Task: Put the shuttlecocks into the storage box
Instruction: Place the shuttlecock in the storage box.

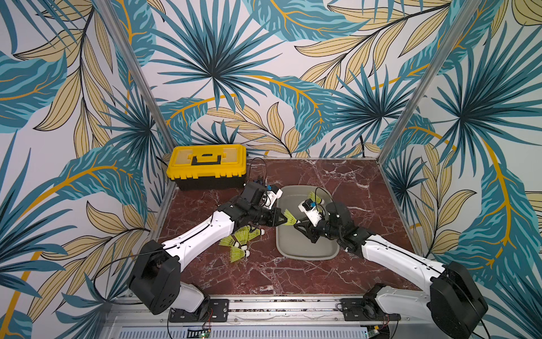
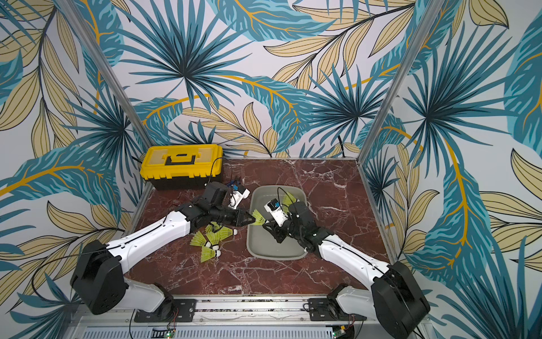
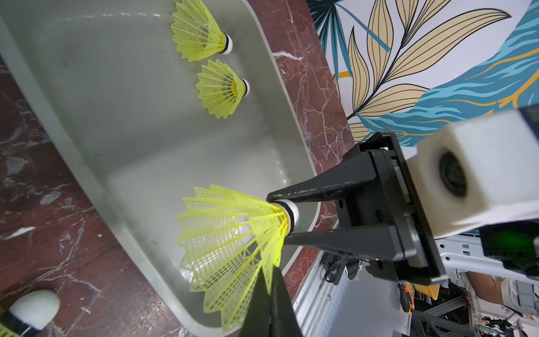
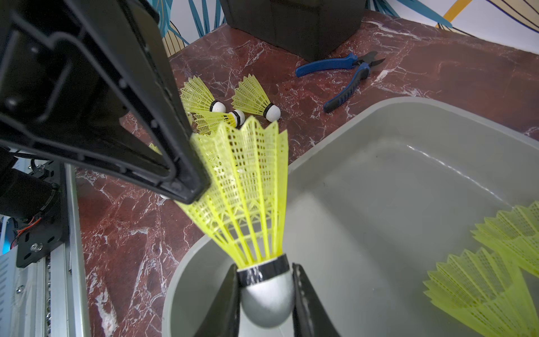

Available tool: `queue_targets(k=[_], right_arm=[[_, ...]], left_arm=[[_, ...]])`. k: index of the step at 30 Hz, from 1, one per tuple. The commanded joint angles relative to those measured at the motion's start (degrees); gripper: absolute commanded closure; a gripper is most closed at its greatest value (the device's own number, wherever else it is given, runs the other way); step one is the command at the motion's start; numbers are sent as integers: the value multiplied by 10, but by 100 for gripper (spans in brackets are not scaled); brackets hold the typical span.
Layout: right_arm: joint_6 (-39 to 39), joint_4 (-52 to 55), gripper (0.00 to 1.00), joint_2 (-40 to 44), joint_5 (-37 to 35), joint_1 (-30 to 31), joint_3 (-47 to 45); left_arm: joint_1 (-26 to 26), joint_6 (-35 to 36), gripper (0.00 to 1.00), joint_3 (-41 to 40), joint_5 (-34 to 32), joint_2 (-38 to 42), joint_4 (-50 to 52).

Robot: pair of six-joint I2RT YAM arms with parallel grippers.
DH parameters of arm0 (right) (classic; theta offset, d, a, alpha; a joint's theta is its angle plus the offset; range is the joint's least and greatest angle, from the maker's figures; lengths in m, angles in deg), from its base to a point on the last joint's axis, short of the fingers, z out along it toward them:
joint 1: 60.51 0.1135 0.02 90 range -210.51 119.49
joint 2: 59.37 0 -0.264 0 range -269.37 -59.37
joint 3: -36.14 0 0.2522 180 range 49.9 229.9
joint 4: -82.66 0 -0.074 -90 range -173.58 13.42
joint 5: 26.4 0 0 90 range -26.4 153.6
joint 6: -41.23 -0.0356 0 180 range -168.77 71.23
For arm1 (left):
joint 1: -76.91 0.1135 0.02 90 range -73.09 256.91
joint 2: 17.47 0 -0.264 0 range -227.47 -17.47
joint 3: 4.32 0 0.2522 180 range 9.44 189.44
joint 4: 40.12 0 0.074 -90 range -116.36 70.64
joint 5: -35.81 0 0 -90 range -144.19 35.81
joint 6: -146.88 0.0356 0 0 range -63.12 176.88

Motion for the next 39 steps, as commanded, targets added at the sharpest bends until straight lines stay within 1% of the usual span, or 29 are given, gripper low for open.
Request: queue_targets(k=[1,3,5,9,13,17,24,29,33,39], right_arm=[[-2,-2,70,10,-9,2,2],[-5,-3,62,20,-17,2,-4],[-9,-6,53,34,-31,2,-14],[-19,-15,48,74,-70,2,-41],[-32,-20,44,131,-114,2,-70],[-48,-15,43,186,-157,2,-94],[-56,18,40,258,-211,2,-120],[-53,45,40,293,-251,2,-132],[-59,52,40,320,-268,2,-138],[-76,72,40,341,-304,2,-135]], left_arm=[[-4,-32,100,9,20,-8,-67],[-5,-47,100,5,25,-13,-93],[-6,-64,100,3,15,-18,-113],[-12,-97,100,2,-4,-33,-154],[-20,-142,100,-1,-29,-56,-198],[-30,-181,100,-4,-43,-81,-247],[-41,-218,100,0,-51,-121,-296],[-49,-221,100,8,-53,-135,-304],[-57,-225,100,16,-57,-148,-306],[-77,-230,100,36,-62,-180,-306]])
